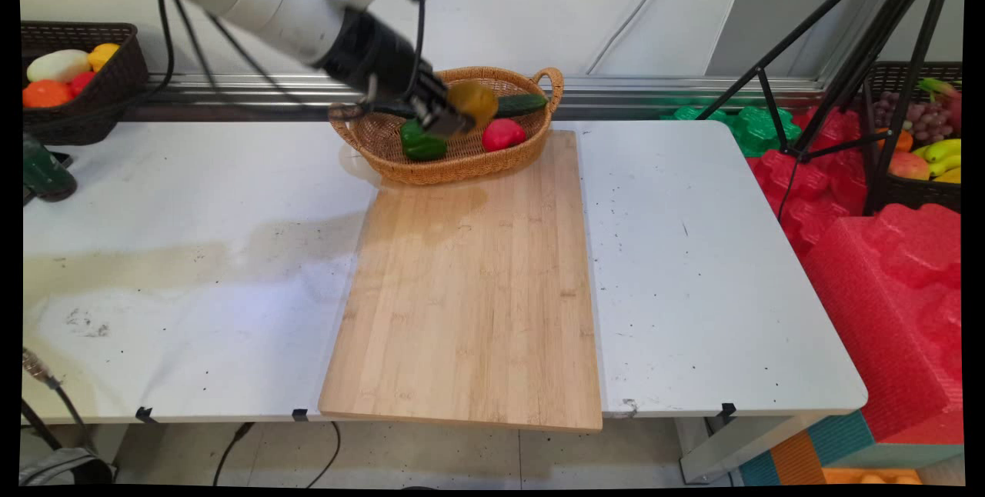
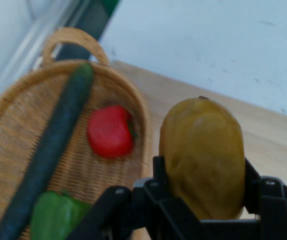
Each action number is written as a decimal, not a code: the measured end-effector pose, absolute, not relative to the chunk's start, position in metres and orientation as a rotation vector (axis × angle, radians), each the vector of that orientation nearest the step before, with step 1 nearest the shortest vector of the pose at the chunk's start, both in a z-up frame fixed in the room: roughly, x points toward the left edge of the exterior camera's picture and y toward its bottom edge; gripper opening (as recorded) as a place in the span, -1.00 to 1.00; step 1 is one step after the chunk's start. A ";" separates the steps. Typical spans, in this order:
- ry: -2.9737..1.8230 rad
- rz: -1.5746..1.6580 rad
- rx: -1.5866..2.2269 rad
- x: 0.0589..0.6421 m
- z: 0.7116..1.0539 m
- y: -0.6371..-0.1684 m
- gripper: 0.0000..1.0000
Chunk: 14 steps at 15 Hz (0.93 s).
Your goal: Place the picked object in the vegetable basket
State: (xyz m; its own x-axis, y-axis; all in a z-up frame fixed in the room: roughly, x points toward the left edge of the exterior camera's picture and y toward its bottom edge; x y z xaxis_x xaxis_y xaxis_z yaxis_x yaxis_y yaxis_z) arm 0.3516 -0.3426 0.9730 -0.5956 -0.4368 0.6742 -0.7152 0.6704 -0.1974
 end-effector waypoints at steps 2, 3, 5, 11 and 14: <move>-2.245 0.651 0.938 0.354 0.978 -0.368 -1.00; -2.230 0.662 0.962 0.355 0.978 -0.380 -1.00; -2.207 0.692 1.009 0.359 0.974 -0.408 -1.00; -2.200 0.752 1.105 0.378 0.953 -0.483 -1.00; -2.212 0.748 1.152 0.389 0.934 -0.521 -1.00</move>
